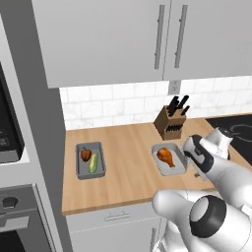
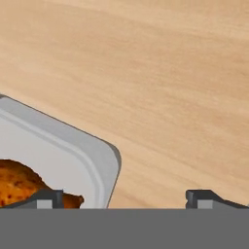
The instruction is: Take the meat container that has the chicken drumstick and place it on the second highest rack of the freezer. Then take the vegetable container that has the corn and bell pepper and place it on the highest rack of the freezer.
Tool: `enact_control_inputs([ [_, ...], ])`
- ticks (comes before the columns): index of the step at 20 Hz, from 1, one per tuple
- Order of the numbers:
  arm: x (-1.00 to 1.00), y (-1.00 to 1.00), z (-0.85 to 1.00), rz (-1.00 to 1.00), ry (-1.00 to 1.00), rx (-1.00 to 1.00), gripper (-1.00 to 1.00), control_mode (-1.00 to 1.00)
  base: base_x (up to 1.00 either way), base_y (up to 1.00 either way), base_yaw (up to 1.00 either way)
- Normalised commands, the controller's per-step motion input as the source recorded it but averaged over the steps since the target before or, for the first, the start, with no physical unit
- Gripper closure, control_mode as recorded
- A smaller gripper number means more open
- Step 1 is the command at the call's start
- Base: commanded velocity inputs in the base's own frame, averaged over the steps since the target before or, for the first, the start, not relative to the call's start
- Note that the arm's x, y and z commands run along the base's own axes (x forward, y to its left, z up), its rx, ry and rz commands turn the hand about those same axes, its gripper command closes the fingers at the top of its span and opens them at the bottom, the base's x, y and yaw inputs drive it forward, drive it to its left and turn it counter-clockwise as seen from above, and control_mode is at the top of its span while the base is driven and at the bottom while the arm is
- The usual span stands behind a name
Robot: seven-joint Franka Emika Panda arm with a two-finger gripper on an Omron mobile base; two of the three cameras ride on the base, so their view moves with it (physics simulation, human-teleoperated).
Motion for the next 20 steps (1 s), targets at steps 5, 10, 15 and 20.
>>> enact_control_inputs([
  [5,0.01,0.01,-0.12,0.0,0.0,0.0,-1.0,-1.0,0.0,0.0,0.0],
  [10,0.16,0.12,-0.06,0.0,0.01,0.0,-1.0,-1.0,0.0,0.0,0.0],
  [15,0.09,0.02,0.0,0.0,0.0,0.0,-1.0,-1.0,0.0,0.0,0.0],
  [20,0.05,0.0,-0.09,0.0,0.0,0.0,-1.0,-1.0,0.0,0.0,0.0],
])
